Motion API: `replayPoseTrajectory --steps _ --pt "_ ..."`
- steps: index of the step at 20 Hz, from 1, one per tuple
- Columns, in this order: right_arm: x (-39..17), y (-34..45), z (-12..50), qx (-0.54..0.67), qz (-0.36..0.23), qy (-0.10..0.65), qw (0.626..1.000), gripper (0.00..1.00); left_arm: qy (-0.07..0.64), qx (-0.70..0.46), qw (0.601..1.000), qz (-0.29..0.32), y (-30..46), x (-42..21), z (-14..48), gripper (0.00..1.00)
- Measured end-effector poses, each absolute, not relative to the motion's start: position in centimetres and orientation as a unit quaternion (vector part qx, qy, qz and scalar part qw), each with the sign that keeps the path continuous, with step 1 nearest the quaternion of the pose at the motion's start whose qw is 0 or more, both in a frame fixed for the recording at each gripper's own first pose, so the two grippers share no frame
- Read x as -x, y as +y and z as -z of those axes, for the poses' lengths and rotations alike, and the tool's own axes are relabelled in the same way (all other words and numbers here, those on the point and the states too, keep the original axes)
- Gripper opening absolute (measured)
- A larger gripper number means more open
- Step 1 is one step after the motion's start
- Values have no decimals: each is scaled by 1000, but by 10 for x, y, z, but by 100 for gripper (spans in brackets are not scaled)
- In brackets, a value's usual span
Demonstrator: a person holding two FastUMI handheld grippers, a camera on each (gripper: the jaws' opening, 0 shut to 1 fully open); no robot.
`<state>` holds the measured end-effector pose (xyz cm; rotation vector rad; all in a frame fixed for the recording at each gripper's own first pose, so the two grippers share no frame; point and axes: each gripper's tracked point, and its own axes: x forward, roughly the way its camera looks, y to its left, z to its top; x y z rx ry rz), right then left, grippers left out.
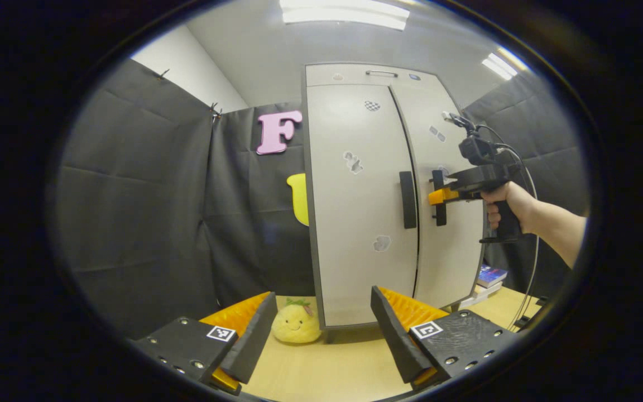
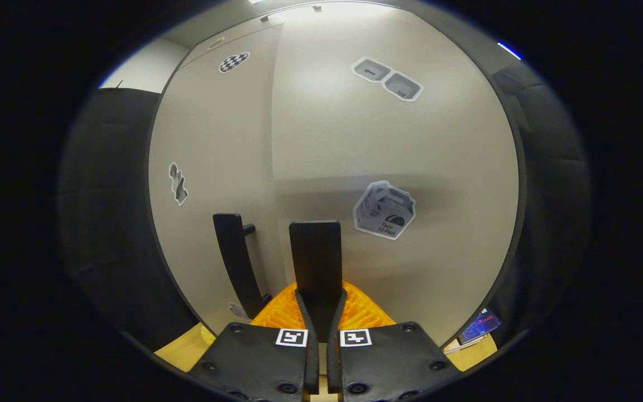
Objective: Open the right door of the double-door shoe cabinet with the right hand, and open the left door with the left hand.
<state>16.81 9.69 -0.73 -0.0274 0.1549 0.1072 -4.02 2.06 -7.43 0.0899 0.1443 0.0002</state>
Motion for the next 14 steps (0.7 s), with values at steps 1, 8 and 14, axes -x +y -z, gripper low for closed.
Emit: replayPoseTrajectory --steps 1,8,14 --pt "-160 95 8 14 -54 77 995 7 73 -46 996 0 18 43 74 99" --pt "-121 83 7 0 -67 72 995 7 82 -37 996 1 10 55 79 99" --pt "-102 75 8 0 -77 68 995 7 76 -43 996 22 -7 54 74 97"
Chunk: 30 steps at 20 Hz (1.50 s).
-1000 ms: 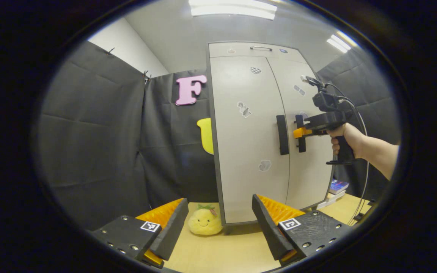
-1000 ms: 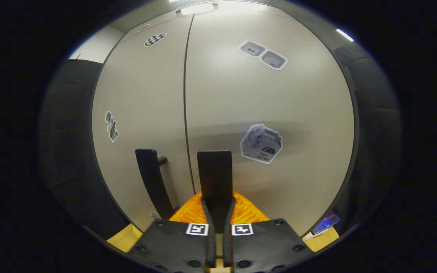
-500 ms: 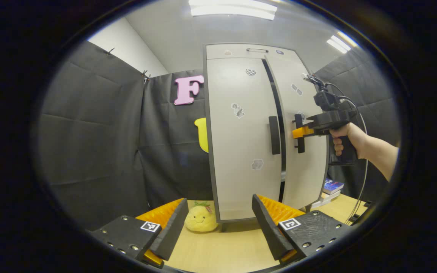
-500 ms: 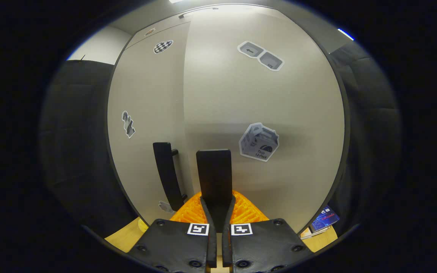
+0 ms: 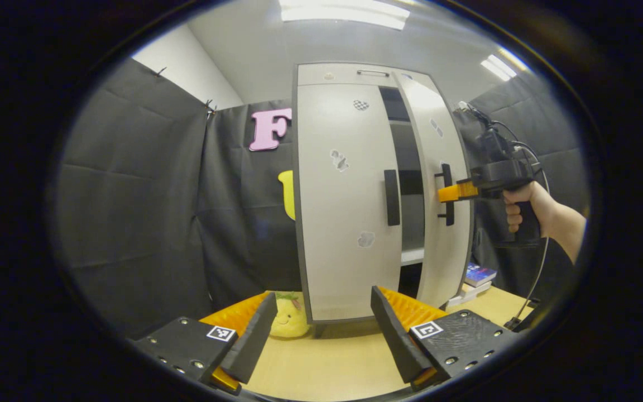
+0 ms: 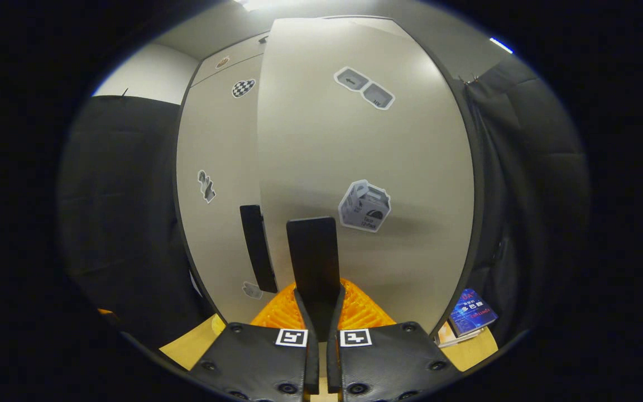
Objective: Open the right door of the double-door shoe cabinet with the right hand, and open the left door with the left hand.
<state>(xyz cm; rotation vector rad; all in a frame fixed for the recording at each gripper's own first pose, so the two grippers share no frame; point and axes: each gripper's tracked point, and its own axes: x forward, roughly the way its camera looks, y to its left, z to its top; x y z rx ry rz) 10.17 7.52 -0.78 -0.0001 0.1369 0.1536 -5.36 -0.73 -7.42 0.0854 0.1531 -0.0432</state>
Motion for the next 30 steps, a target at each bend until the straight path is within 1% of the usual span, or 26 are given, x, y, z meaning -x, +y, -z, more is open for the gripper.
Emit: replayPoseTrajectory --steps 1,11,17,18,21,22,25,28,29,30 --pt "-98 74 7 -5 -81 68 994 7 74 -46 996 22 -9 54 73 99" --pt "-75 59 7 -10 -87 65 994 7 90 -30 995 25 -17 57 85 99" --pt "-67 52 8 -12 -85 68 994 7 95 -31 994 46 -29 48 88 100" --pt "-66 51 7 -12 -82 66 994 7 95 -33 994 52 -33 46 89 97" --pt "-65 47 7 -20 -74 65 995 7 96 -40 992 69 -45 43 91 97" --pt "-64 46 7 -20 -73 63 995 7 96 -39 992 78 -49 41 92 100" --pt "-60 42 7 -31 -80 63 994 7 105 -19 990 96 -61 39 101 100" --pt "-59 36 6 -29 -67 60 995 7 107 -11 989 104 -66 36 102 100" --pt "-58 34 6 -29 -62 60 996 7 107 -10 989 105 -67 35 103 98" --pt "-57 32 6 -31 -58 59 996 7 106 -9 989 106 -69 33 102 98"
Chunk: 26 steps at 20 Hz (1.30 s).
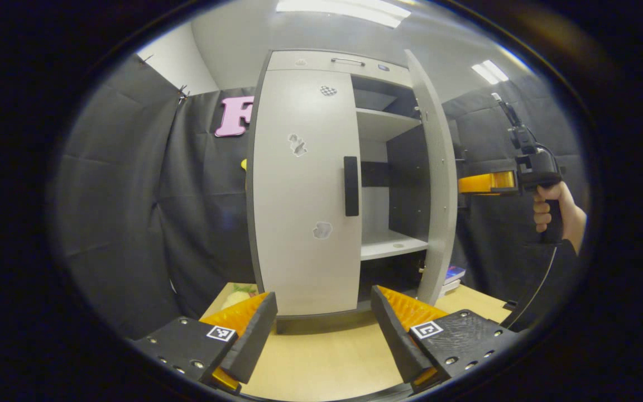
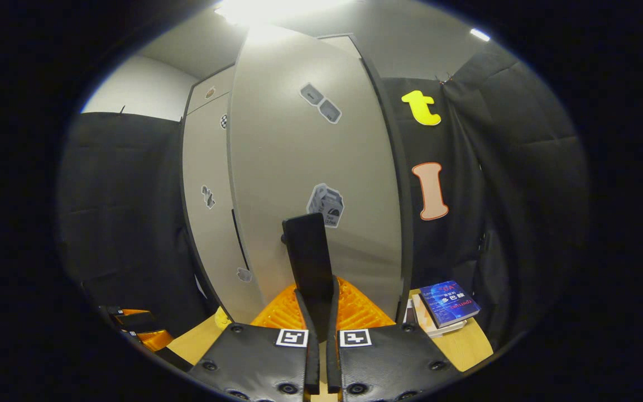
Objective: Open the right door of the double-door shoe cabinet with the right hand, and open the left door with the left hand.
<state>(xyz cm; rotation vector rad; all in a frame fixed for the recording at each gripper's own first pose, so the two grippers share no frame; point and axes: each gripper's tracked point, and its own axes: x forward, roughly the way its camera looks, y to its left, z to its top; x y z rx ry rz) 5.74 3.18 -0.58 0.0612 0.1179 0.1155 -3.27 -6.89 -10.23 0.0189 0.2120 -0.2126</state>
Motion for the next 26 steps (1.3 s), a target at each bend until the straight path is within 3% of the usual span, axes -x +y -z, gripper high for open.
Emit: replayPoseTrajectory --steps 13,18,20,22,26 --pt "-52 6 4 -85 -24 57 994 6 111 19 986 123 -86 30 117 100" --pt "-48 -22 -1 -52 -4 47 998 5 101 30 987 123 -87 19 111 100" --pt "-51 -52 -4 -50 15 38 998 5 92 36 987 124 -90 13 105 95" --pt "-56 -48 -2 -82 -21 40 996 2 86 38 987 131 -94 9 101 99" --pt "-52 -51 -4 -109 -31 22 993 5 83 30 987 136 -98 4 100 100"
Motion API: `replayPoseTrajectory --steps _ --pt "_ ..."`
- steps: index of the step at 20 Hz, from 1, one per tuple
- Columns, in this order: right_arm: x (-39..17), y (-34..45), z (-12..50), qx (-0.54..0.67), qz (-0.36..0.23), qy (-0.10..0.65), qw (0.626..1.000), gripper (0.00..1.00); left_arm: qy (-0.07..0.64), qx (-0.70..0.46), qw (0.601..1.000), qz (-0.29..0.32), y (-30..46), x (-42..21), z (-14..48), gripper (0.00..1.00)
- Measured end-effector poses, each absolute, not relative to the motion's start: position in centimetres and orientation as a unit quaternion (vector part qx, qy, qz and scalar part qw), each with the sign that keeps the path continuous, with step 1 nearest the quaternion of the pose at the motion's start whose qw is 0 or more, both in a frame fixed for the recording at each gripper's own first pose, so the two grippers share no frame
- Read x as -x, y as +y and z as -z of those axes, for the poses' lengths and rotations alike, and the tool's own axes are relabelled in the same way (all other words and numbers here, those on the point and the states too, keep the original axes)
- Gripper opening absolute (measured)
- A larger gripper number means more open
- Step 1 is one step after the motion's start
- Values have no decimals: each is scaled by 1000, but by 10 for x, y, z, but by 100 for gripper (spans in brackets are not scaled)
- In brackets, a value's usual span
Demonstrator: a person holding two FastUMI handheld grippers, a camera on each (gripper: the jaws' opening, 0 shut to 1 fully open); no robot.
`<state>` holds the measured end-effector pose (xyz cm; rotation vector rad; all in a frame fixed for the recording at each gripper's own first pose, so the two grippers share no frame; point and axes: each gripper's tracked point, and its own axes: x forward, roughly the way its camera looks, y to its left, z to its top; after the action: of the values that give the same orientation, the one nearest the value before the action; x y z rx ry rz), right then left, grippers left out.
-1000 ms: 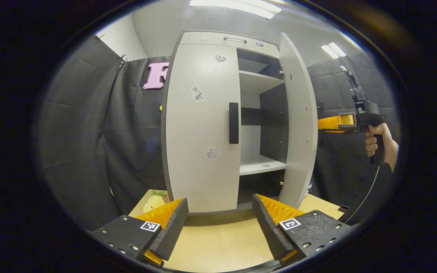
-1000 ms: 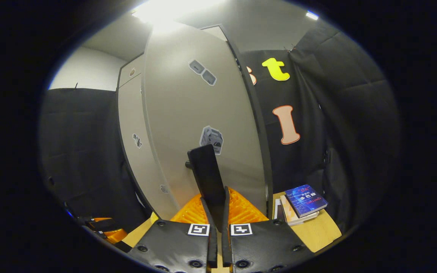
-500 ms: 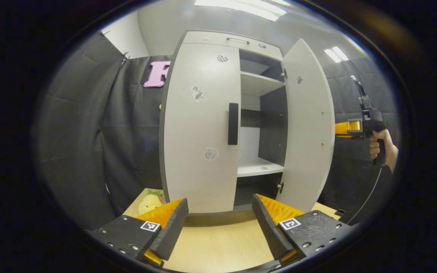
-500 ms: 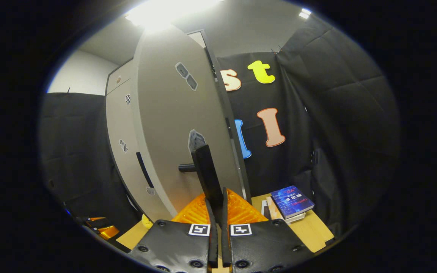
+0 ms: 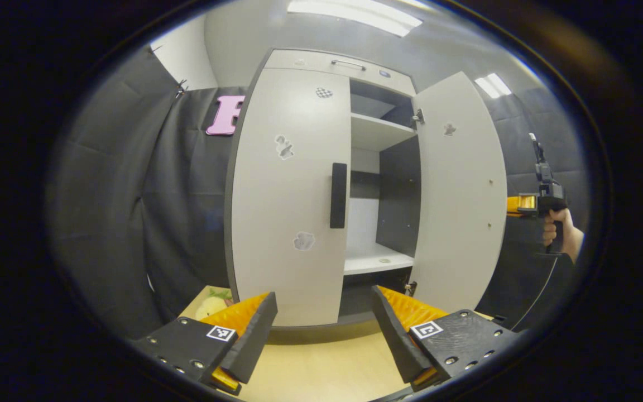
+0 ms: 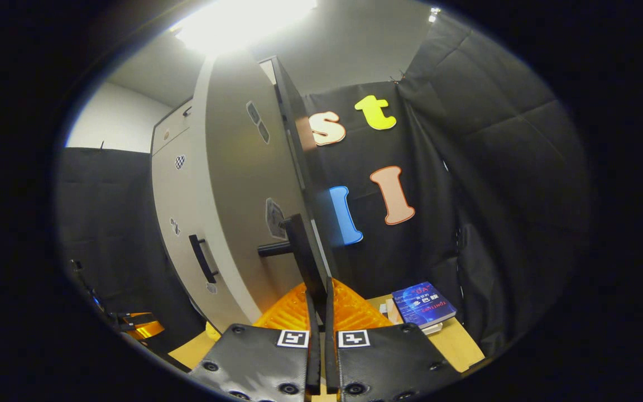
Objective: Open the right door of the double-door shoe cabinet with the right hand, and open the left door with the left hand.
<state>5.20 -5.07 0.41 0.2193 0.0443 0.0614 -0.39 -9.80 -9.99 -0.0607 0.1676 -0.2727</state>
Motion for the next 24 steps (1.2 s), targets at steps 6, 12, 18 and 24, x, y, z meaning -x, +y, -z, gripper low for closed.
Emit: replayPoseTrajectory --steps 6,12,18,24 --pt "-31 -49 6 -93 -5 33 995 2 72 36 988 129 -88 -2 92 99" --pt "4 -83 2 -45 83 25 995 2 58 27 992 112 -75 -34 72 97" --pt "17 -159 -32 -20 196 -12 980 3 38 59 989 126 -104 -86 41 99" --pt "15 -235 -38 0 271 -27 962 98 25 33 994 105 -147 -152 17 99"
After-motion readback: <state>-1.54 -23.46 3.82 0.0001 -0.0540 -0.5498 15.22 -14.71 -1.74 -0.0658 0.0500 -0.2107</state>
